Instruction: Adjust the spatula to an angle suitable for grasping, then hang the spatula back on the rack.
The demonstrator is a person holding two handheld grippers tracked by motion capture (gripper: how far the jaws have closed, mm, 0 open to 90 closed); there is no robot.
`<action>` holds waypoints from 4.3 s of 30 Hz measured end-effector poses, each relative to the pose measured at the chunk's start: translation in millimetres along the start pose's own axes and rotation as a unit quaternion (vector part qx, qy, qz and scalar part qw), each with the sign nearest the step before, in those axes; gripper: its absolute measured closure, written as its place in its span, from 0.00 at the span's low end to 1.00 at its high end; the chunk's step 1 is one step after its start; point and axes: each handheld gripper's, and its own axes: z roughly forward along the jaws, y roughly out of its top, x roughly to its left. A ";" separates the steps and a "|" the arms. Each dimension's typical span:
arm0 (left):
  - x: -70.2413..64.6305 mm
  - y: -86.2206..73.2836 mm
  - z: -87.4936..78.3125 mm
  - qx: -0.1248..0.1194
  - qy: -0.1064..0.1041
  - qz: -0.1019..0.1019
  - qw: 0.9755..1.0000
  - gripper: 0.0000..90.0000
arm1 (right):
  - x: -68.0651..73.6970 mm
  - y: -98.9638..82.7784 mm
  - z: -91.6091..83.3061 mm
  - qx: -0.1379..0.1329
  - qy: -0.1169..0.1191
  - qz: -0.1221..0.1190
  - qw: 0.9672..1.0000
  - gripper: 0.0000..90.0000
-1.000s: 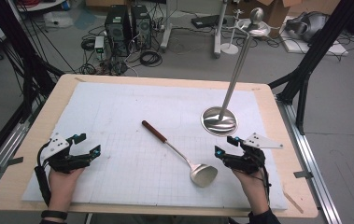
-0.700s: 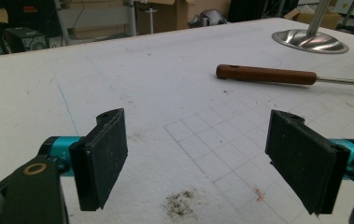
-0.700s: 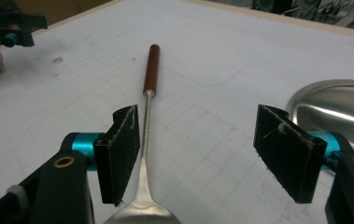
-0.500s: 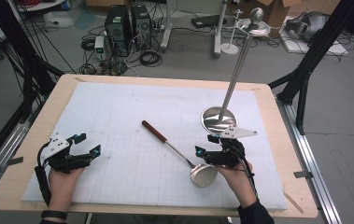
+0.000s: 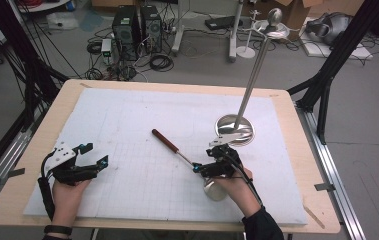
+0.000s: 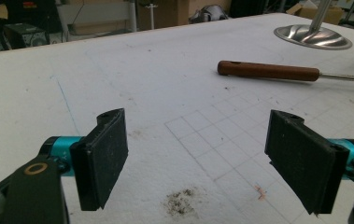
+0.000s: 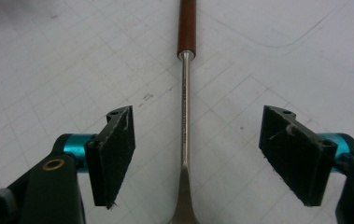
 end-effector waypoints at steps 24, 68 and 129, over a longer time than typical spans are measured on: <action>-2.6 0.4 1.2 0.006 0.004 0.011 1.000 0.24 | 10.6 12.7 38.5 0.159 -0.007 -0.019 0.987 0.66; -4.7 0.8 3.0 0.013 0.007 0.019 1.000 0.24 | 1.6 4.9 18.7 0.111 0.005 -0.040 0.993 0.94; -6.8 1.0 4.0 0.018 0.010 0.028 0.999 0.24 | -23.3 -26.0 -152.5 -0.242 -0.042 -0.024 0.969 0.94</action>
